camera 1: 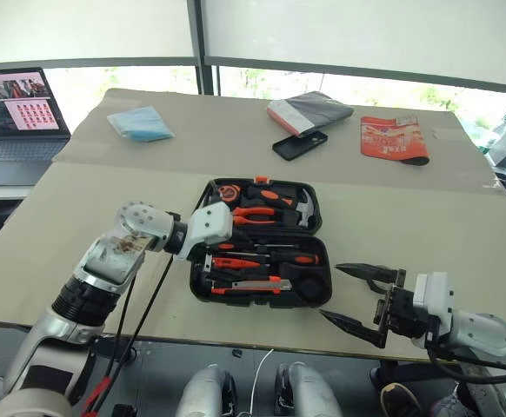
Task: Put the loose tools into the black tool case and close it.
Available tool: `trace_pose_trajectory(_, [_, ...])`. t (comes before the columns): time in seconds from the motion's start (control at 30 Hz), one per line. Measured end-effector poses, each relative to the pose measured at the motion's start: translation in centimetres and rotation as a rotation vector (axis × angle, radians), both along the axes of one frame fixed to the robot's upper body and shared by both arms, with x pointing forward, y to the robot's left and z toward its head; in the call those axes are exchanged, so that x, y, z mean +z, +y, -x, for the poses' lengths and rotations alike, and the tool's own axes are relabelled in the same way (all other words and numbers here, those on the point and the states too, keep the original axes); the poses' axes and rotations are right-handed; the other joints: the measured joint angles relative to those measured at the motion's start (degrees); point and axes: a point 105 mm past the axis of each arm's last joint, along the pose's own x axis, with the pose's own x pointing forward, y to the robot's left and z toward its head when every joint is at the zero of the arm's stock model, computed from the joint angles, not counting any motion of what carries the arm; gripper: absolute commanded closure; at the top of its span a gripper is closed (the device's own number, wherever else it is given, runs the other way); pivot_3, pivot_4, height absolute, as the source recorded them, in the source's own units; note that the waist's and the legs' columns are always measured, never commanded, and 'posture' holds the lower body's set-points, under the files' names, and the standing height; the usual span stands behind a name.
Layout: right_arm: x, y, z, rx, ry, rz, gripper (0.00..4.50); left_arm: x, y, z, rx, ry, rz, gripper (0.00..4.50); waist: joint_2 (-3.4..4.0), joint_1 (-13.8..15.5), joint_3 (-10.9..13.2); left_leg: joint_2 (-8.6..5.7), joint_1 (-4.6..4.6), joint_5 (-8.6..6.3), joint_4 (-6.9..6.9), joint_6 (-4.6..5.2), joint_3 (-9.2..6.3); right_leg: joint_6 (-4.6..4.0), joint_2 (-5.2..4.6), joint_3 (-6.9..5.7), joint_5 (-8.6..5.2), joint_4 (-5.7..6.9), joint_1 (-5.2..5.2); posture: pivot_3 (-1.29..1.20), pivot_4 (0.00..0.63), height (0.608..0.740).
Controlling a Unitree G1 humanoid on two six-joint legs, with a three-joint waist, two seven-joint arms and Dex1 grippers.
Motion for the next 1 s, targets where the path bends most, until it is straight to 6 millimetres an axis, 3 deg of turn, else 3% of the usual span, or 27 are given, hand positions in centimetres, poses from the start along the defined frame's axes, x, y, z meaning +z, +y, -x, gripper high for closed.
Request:
trace_pose_trajectory(0.13, [-0.2,0.1,-0.2,-0.01,0.004,-0.005,0.0,-0.2,0.3,0.8,-0.068,-0.027,0.034,2.83,0.01,-0.17,-0.01,0.0,0.03,0.01,-0.01,-0.02,0.02,0.0,0.02,0.01,0.0,0.01,0.0,0.0,0.15,0.74])
trace_pose_trajectory(0.27, [-0.6,-0.2,-0.5,-0.037,-0.001,0.009,0.0,-2.7,0.5,2.0,-0.151,-0.049,0.034,4.34,0.01,-0.43,-0.01,0.0,0.03,0.02,0.0,-0.05,0.03,-0.01,0.0,0.0,0.01,0.03,0.01,0.0,0.15,0.74])
trace_pose_trajectory(0.57, [-0.4,-0.1,-0.6,-0.041,-0.032,0.009,0.0,-5.4,0.3,1.4,-0.055,-0.004,0.046,4.43,0.02,-0.45,-0.01,0.01,0.03,-0.01,0.01,0.01,0.02,0.01,0.0,0.0,0.02,0.01,0.02,0.0,0.15,0.74])
trace_pose_trajectory(1.0, [-0.2,-0.5,-0.7,-0.054,-0.041,0.019,0.0,-6.6,-0.2,1.2,-0.031,0.027,0.011,4.43,0.55,-0.36,-0.42,0.01,0.53,-0.2,-0.04,0.29,-0.01,0.05,-0.11,-0.03,0.02,-0.15,0.63,0.0,0.15,0.74])
